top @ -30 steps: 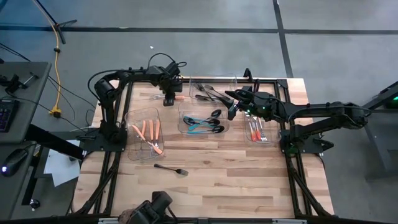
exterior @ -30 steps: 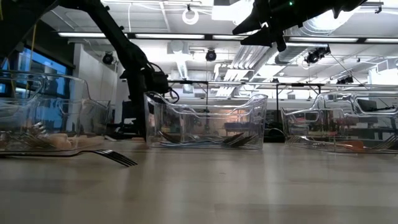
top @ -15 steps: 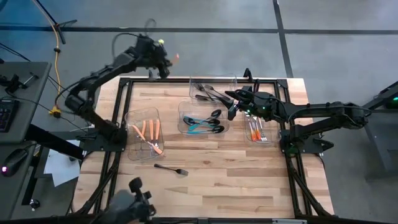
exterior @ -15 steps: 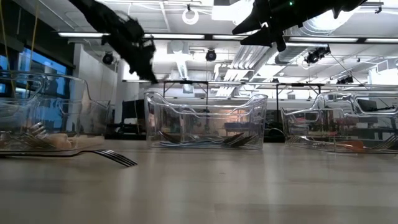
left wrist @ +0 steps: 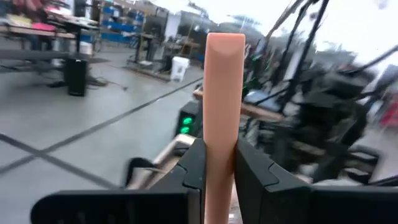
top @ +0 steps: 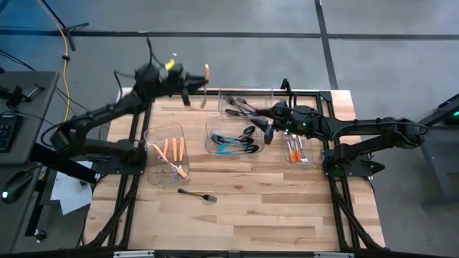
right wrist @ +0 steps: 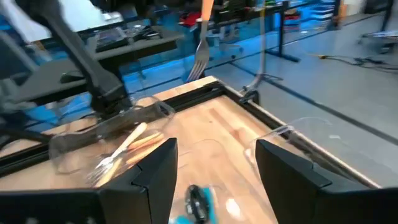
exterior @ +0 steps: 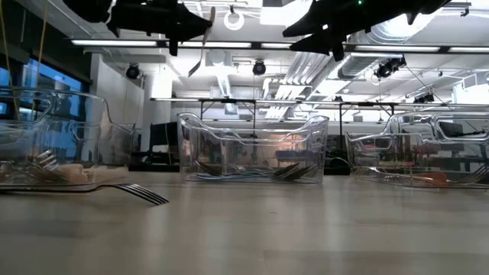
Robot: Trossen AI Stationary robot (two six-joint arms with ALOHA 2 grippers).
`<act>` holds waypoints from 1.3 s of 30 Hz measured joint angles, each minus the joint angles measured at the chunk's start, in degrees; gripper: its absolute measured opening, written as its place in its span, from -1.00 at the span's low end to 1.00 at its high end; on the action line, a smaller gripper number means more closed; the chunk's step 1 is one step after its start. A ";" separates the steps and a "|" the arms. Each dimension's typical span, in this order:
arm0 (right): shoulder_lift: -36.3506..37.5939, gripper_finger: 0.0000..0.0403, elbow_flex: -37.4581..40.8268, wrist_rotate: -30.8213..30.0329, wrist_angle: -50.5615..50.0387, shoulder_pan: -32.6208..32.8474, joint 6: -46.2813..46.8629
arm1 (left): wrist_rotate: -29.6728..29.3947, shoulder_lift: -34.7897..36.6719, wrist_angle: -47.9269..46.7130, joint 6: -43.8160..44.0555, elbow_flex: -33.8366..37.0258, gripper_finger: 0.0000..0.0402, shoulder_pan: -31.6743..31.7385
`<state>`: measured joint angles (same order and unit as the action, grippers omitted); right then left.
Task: Sort silverware by color (type)
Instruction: Put the light orange fork into the bottom left transparent bin
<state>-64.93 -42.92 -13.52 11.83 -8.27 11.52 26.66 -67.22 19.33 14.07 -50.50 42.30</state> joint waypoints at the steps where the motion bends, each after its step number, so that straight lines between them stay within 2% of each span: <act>1: 0.00 0.00 0.00 1.21 0.00 0.00 -0.05 | -1.79 1.20 2.52 1.94 2.47 -0.83 -2.32; 4: 0.00 0.00 0.00 6.03 0.01 -0.01 -0.10 | -8.88 4.78 8.80 5.84 9.18 -0.83 -9.41; 8: -0.01 0.00 0.00 11.98 1.64 0.02 -0.05 | -17.73 8.16 12.55 6.73 15.22 -0.83 -17.79; 11: -0.02 0.00 0.00 14.15 3.74 0.07 -0.06 | -21.00 9.54 15.26 5.17 17.32 -0.83 -22.25; 15: 0.00 0.00 0.00 14.17 5.89 0.41 0.07 | -20.97 10.14 18.96 3.05 18.19 -0.83 -25.62; 19: -0.01 0.00 0.00 14.17 5.69 0.43 0.18 | -18.22 10.19 20.93 0.76 18.20 -0.83 -27.10; 33: -0.02 0.00 0.00 14.19 5.60 0.43 -0.01 | -18.97 10.19 20.73 -0.75 18.20 -0.82 -27.39; 36: -0.02 0.00 0.00 14.17 5.16 0.43 -0.02 | -19.52 10.46 19.46 -0.07 18.19 -0.82 -27.39; 39: -0.02 0.00 0.00 13.86 3.44 0.43 -0.03 | -19.74 13.35 9.94 2.20 15.77 -0.82 -27.60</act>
<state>-64.95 -42.92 0.34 15.27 -7.84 11.49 6.92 -53.88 29.27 16.27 -34.73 14.70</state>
